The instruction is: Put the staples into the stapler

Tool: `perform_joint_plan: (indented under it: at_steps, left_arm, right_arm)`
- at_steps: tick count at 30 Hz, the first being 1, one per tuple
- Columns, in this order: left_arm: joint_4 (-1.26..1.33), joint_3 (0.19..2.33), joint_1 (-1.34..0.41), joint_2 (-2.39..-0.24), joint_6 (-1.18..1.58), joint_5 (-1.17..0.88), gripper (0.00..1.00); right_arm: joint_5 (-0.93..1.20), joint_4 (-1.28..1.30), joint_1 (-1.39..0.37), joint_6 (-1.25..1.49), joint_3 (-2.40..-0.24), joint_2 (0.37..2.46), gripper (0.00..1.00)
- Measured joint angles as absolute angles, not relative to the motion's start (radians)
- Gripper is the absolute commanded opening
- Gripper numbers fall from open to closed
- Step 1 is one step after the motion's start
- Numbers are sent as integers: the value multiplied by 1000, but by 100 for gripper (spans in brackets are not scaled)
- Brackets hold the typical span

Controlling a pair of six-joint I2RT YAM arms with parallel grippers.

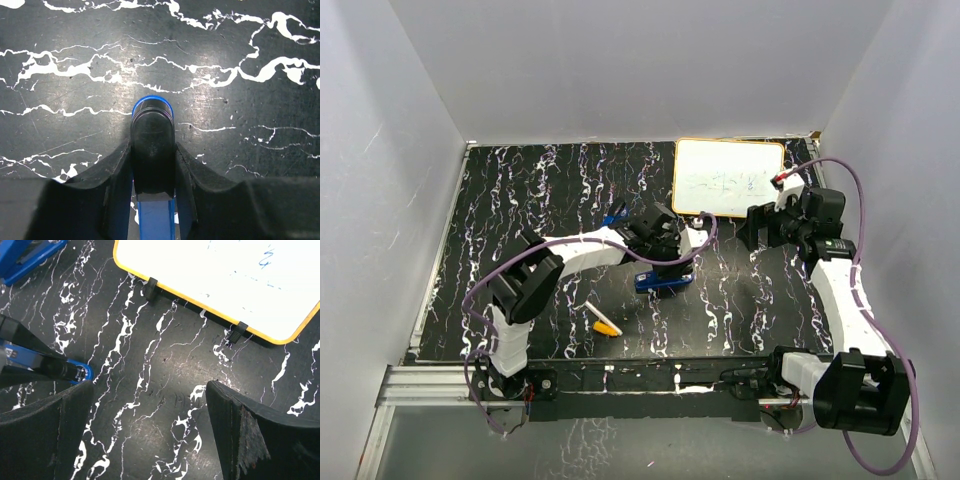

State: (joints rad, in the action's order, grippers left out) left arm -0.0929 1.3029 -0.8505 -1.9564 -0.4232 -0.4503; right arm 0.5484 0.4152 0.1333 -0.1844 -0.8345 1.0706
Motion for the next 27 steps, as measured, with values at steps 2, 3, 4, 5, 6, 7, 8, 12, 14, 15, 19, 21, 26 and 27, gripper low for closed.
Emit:
perform_joint_plan:
  at_steps: [2,3,4,5,6,7,8,12,14,15,19,21,26,27]
  left_arm:
    - [-109,1304,-850,-1951,-443,-465,0]
    - [-122,1304,-849,-1945,-458,-475,0]
    - [-140,1303,-844,-1936,-479,-489,0]
    - [-161,1303,-837,-1924,-503,-509,0]
    - [-185,1303,-830,-1908,-525,-535,0]
    - [-206,1304,-822,-1896,-542,-560,0]
    - [-240,1314,-807,-1882,-557,-596,0]
    - [-325,1378,-718,-1833,-598,-707,0]
    - [-357,1422,-681,-1814,-621,-723,0]
    - [-368,1441,-669,-1803,-628,-727,0]
    - [-376,1463,-669,-1763,-632,-739,0]
    - [-379,1463,-677,-1757,-628,-742,0]
    - [-391,1459,-687,-1757,-629,-748,0]
    - [-395,1457,-686,-1757,-630,-749,0]
  right_arm:
    - [564,416,133,-229,-834,1085,98]
    - [581,416,133,-258,-834,1095,97]
    - [603,417,133,-289,-834,1104,97]
    - [630,414,133,-320,-829,1113,96]
    - [663,409,133,-348,-818,1120,95]
    - [691,403,133,-370,-805,1124,95]
    - [742,381,129,-395,-778,1131,93]
    - [846,292,48,-440,-694,1178,88]
    - [870,230,-42,-447,-667,1206,87]
    - [891,191,-90,-444,-657,1220,87]
    - [955,53,-192,-412,-655,1280,87]
    - [962,-15,-226,-381,-654,1299,87]
    - [960,-161,-262,-307,-653,1325,83]
    - [960,-186,-266,-296,-653,1331,78]
